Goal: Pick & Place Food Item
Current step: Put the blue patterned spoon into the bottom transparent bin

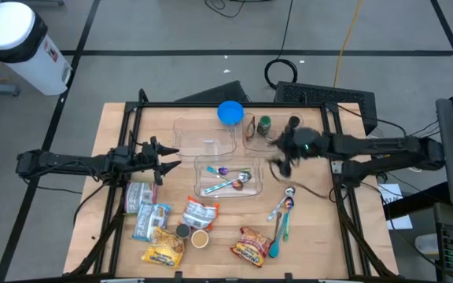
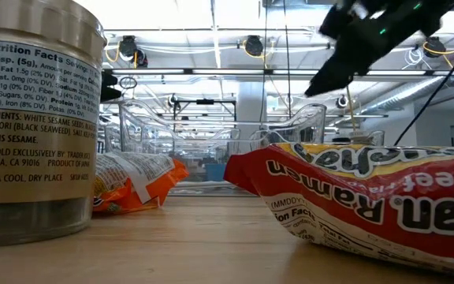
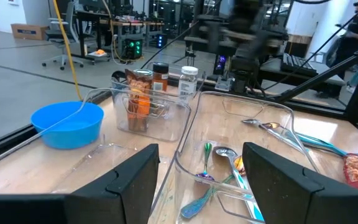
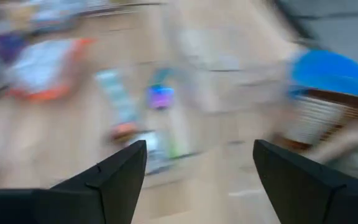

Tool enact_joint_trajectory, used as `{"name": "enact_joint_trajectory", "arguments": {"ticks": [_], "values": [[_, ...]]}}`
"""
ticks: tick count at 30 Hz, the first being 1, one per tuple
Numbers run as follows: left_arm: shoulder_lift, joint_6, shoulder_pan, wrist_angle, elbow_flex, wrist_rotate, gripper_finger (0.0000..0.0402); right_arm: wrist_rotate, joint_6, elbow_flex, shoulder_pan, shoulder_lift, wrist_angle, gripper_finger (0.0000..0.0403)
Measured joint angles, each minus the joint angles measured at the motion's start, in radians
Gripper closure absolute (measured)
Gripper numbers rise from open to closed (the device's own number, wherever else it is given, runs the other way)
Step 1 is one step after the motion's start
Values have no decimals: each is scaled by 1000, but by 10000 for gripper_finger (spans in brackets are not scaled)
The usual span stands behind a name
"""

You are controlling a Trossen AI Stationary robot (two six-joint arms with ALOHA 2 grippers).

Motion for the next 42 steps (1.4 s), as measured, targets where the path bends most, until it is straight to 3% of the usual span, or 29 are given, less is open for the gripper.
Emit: {"name": "enact_joint_trajectory", "arguments": {"ticks": [7, 14, 27, 42], "values": [[0, 0, 0, 0, 0, 0, 160, 5, -20, -37, 357, 6, -89, 127], [0, 0, 0, 0, 0, 0, 160, 114, 51, -195, 566, 109, 190, 137], [0, 0, 0, 0, 0, 0, 160, 110, 76, -224, 597, 393, 303, 174], [0, 0, 0, 0, 0, 0, 160, 105, 132, -223, 534, 407, 290, 308]]}}
